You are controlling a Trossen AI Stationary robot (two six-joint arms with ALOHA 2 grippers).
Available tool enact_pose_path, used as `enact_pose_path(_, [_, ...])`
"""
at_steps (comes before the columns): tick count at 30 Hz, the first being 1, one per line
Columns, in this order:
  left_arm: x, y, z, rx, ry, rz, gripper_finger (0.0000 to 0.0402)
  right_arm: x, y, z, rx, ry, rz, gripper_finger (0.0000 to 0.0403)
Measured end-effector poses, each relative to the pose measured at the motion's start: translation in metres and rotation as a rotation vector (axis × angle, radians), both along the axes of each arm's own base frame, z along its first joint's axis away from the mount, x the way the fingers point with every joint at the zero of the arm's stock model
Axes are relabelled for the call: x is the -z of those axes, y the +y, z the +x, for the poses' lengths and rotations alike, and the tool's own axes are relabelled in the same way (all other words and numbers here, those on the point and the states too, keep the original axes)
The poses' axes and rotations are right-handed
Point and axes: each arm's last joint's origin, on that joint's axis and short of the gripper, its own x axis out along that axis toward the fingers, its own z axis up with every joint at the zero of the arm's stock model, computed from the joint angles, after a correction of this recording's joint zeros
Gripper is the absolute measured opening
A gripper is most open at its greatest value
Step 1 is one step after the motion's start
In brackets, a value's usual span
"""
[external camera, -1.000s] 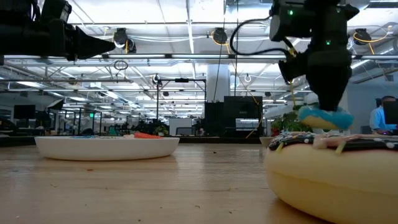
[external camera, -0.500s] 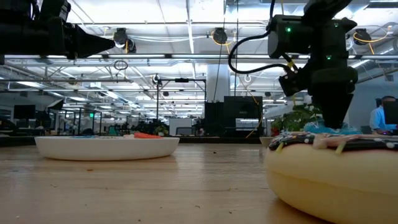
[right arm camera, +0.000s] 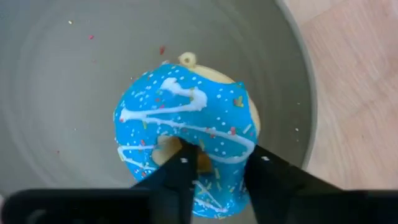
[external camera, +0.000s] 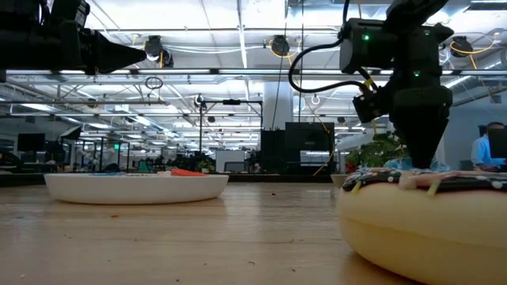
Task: Pick & Place donuts
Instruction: Put the large blue donut on the gray plate, then put the large pink donut on the gray plate
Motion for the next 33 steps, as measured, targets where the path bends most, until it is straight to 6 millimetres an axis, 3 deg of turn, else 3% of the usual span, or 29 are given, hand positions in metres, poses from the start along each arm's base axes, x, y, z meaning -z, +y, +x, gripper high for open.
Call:
enact_pose_path(5, [0.000, 0.000, 0.000, 0.000, 0.000, 0.000, 0.0040, 0.000, -0.004, -0.001, 0.015, 0.012, -0.025, 0.0194])
enact_pose_path(10, [0.000, 0.000, 0.000, 0.000, 0.001, 0.000, 0.0040, -0.005, -0.005, -0.004, 0.019, 0.006, -0.023, 0.0236])
enact_pose_path(17, [0.000, 0.000, 0.000, -0.001, 0.002, 0.000, 0.0040, -0.025, -0.004, -0.014, 0.052, -0.072, -0.012, 0.0246])
enact_pose_path(21, [0.000, 0.000, 0.000, -0.001, 0.003, -0.001, 0.0040, -0.040, 0.000, -0.022, 0.107, -0.132, 0.079, 0.0239])
enact_pose_path(24, [0.000, 0.000, 0.000, -0.001, 0.004, -0.001, 0.0040, -0.046, 0.013, -0.025, 0.091, -0.162, 0.112, 0.0230])
enact_pose_path(33, [0.001, 0.000, 0.000, -0.002, 0.015, -0.001, 0.0040, -0.053, 0.078, -0.014, -0.075, -0.286, 0.195, 0.0202])
